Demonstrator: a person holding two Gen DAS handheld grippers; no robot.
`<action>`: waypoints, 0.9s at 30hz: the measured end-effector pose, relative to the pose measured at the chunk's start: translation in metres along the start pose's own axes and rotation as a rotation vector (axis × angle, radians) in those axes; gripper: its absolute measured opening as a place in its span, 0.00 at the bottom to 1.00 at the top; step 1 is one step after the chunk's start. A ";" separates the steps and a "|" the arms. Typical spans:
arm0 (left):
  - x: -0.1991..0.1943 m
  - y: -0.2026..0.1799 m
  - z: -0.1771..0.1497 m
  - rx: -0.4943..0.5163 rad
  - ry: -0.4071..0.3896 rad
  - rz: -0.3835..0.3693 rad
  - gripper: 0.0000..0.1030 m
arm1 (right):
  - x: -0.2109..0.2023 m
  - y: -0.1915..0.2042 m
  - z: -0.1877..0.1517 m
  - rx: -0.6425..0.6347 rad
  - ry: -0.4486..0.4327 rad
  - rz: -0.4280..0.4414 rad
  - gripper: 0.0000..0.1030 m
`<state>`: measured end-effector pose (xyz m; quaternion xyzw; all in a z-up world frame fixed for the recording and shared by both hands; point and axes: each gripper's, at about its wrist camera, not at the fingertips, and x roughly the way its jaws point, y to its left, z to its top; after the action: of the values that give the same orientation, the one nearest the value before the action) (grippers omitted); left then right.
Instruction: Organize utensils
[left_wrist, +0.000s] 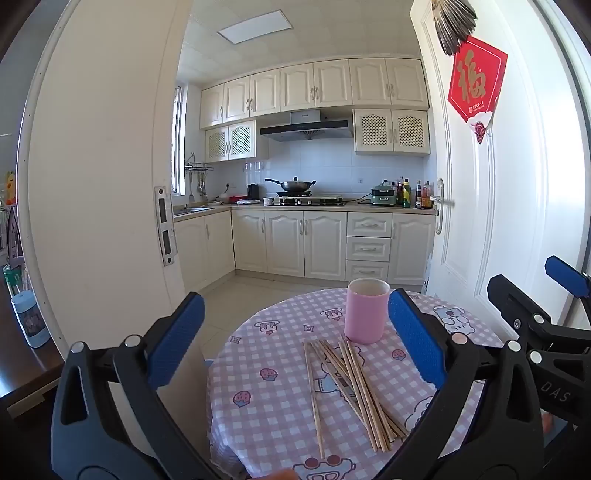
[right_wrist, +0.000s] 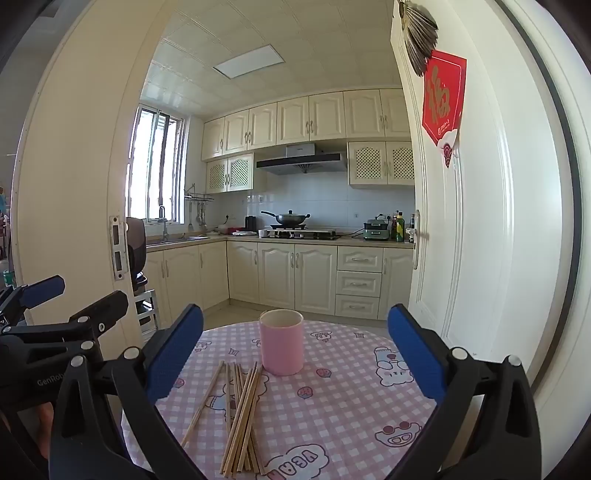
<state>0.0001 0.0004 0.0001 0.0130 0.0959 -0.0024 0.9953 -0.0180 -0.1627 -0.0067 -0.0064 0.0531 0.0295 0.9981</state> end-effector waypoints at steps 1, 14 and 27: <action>0.000 0.000 0.000 0.001 -0.001 0.000 0.94 | 0.000 0.000 0.000 0.000 0.001 -0.001 0.93; 0.000 0.000 0.000 0.004 -0.003 0.004 0.94 | -0.003 0.002 0.001 0.000 -0.004 -0.002 0.93; -0.003 -0.001 0.001 0.004 -0.005 0.003 0.94 | -0.005 0.001 -0.002 0.002 -0.001 -0.004 0.94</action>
<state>-0.0023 -0.0011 0.0010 0.0150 0.0935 -0.0010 0.9955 -0.0229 -0.1625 -0.0082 -0.0054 0.0525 0.0275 0.9982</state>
